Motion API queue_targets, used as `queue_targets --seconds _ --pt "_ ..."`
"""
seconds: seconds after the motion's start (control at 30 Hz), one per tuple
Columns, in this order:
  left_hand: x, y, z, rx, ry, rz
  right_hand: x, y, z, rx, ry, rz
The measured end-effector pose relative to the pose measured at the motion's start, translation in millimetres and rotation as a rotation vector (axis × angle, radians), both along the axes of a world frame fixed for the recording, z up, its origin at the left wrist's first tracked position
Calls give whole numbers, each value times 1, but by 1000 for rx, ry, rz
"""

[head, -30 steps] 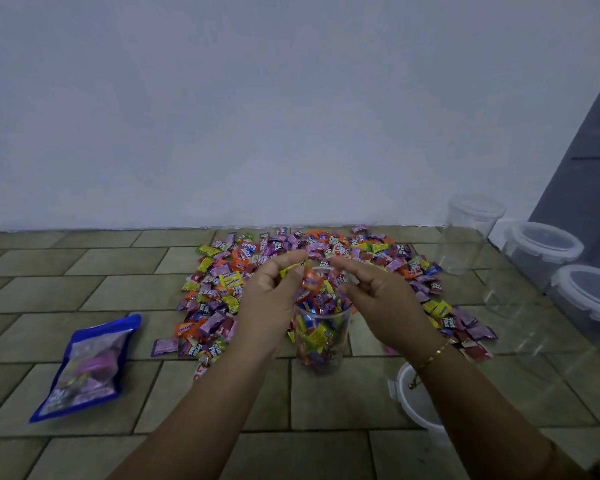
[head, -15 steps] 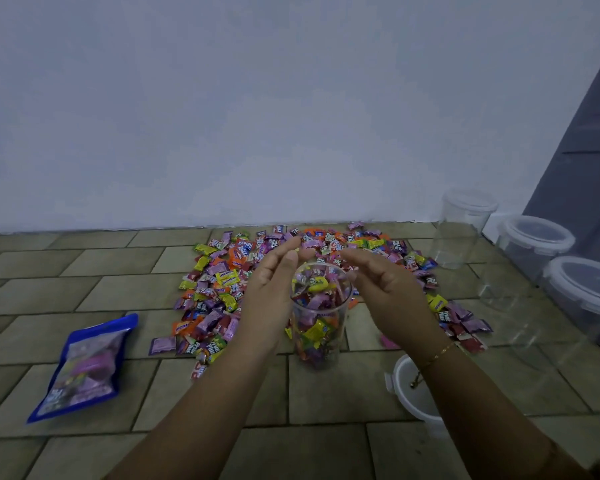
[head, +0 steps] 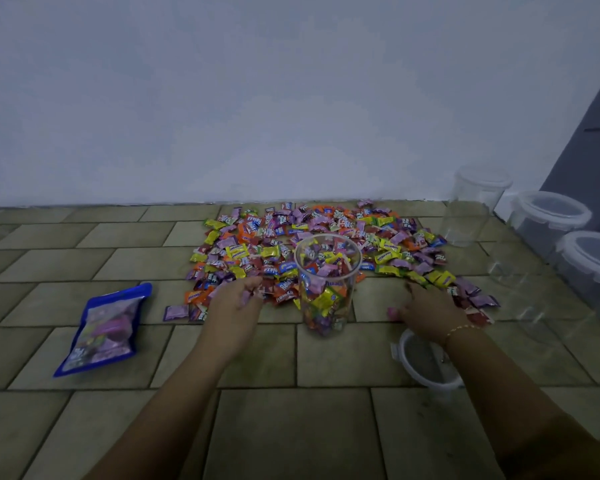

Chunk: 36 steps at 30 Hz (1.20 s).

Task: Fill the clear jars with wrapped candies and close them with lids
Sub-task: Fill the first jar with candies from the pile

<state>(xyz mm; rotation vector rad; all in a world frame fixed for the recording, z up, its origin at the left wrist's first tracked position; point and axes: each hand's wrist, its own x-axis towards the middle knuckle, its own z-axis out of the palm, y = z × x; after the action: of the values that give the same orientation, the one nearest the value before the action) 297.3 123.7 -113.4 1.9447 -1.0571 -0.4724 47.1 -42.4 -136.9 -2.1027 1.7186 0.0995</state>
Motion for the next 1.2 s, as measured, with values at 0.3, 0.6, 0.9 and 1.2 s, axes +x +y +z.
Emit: queue_targets --seconds 0.3,0.6,0.9,1.2 --pt "-14 22 -49 462 -375 -54 22 10 -18 -130 198 273" --pt "-4 22 -51 254 -311 -221 25 30 2 -198 -69 333" --pt "11 20 -60 375 -473 -92 24 42 35 -223 -629 132" --pt "16 8 -61 402 -735 -72 44 48 90 -312 -1147 13"
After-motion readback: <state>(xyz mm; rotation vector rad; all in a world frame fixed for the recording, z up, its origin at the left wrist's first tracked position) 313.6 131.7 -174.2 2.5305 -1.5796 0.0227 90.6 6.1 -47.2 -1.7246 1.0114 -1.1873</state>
